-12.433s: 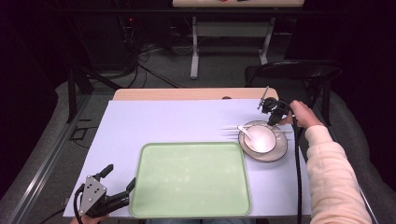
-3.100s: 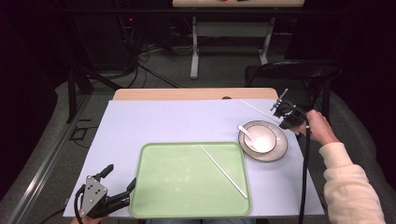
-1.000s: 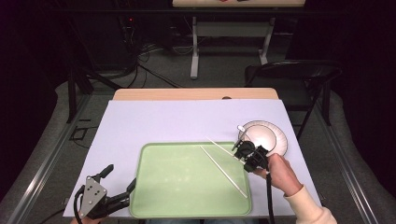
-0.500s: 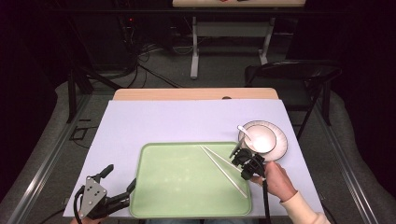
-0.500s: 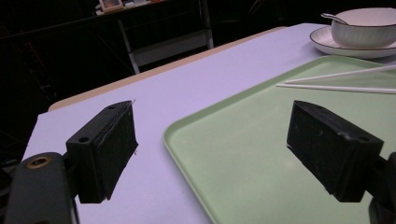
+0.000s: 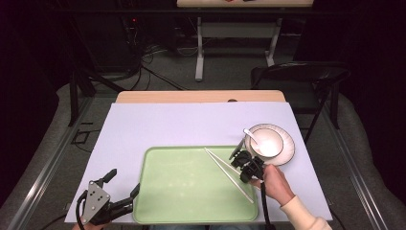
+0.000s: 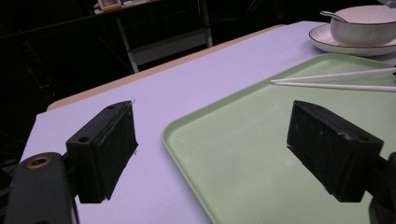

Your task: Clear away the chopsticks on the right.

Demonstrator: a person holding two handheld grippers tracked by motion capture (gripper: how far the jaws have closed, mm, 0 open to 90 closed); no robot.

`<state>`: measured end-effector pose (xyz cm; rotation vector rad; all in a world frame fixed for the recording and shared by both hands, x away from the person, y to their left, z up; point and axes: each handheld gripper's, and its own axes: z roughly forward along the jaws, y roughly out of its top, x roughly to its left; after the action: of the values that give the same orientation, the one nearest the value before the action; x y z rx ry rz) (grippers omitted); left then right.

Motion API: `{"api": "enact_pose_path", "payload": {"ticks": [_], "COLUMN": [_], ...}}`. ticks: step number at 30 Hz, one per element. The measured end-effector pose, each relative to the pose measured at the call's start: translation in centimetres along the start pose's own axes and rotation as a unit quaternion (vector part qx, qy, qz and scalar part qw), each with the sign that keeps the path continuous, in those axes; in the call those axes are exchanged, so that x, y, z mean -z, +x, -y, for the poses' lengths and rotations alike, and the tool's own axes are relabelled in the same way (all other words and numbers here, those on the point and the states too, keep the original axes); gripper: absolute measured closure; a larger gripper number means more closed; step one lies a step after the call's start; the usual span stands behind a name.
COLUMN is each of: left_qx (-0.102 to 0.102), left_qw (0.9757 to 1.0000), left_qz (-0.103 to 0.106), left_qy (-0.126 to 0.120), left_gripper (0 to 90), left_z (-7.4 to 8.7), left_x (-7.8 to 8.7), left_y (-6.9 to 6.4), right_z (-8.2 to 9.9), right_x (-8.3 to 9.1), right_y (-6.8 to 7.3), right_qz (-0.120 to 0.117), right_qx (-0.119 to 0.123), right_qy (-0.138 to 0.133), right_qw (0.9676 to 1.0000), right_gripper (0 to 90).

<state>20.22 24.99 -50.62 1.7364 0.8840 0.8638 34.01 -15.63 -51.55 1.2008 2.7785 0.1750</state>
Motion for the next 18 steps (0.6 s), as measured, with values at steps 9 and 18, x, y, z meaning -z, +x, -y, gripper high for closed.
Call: {"api": "enact_pose_path", "payload": {"ticks": [9,18], "left_qx": [-0.001,-0.001], "left_qw": [1.0000,1.0000], "left_qz": [0.001,0.002], "left_qy": [0.001,-0.002], "left_gripper": [15.6,15.6], "left_z": [-0.01,0.02], "left_x": [-0.01,0.03], "left_y": [-0.04,-0.05], "right_z": [-1.03,-0.84], "right_x": [-0.75,-0.48], "right_y": [0.76,0.67], "right_qz": [-0.014,-0.008], "right_qx": [-0.007,0.004], "right_qy": [-0.006,-0.014], "right_qw": [0.9999,0.9999], "right_gripper": [82.7,63.5]}}
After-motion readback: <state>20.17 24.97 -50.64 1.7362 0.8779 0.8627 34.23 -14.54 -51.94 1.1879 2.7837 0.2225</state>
